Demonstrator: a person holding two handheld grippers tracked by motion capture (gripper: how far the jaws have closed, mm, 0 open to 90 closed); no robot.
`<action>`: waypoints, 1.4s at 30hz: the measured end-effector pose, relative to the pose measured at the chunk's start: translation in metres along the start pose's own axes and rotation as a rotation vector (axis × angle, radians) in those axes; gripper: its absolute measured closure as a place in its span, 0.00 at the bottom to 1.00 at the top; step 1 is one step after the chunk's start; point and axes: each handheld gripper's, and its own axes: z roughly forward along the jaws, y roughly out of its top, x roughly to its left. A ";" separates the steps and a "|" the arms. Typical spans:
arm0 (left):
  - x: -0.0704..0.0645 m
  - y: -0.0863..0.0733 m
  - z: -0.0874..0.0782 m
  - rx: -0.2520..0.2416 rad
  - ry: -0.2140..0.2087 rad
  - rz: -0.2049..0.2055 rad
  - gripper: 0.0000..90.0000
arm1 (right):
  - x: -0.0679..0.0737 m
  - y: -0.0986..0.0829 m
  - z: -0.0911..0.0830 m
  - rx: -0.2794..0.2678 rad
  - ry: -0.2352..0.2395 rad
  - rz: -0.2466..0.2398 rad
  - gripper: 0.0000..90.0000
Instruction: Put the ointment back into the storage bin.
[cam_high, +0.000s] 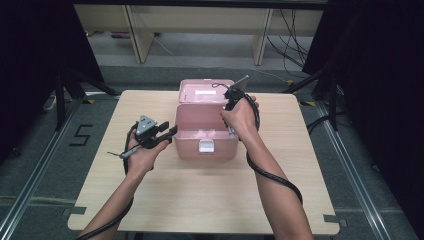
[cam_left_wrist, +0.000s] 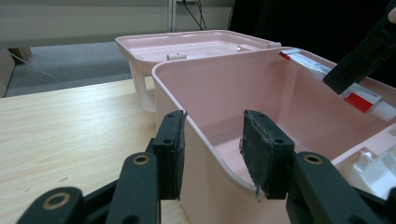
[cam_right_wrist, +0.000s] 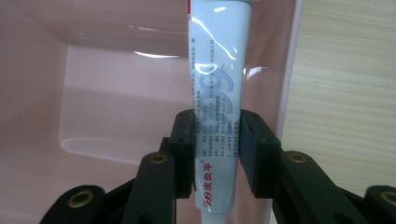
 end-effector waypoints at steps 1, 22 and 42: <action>0.000 0.000 0.000 0.001 -0.001 0.000 0.66 | -0.002 0.000 0.001 -0.008 -0.002 -0.037 0.77; 0.000 0.000 0.001 0.003 -0.004 0.000 0.66 | 0.002 0.002 0.011 0.054 -0.021 -0.006 0.77; 0.000 -0.001 0.001 0.003 -0.003 -0.003 0.66 | 0.004 0.002 0.017 0.064 -0.034 -0.011 0.77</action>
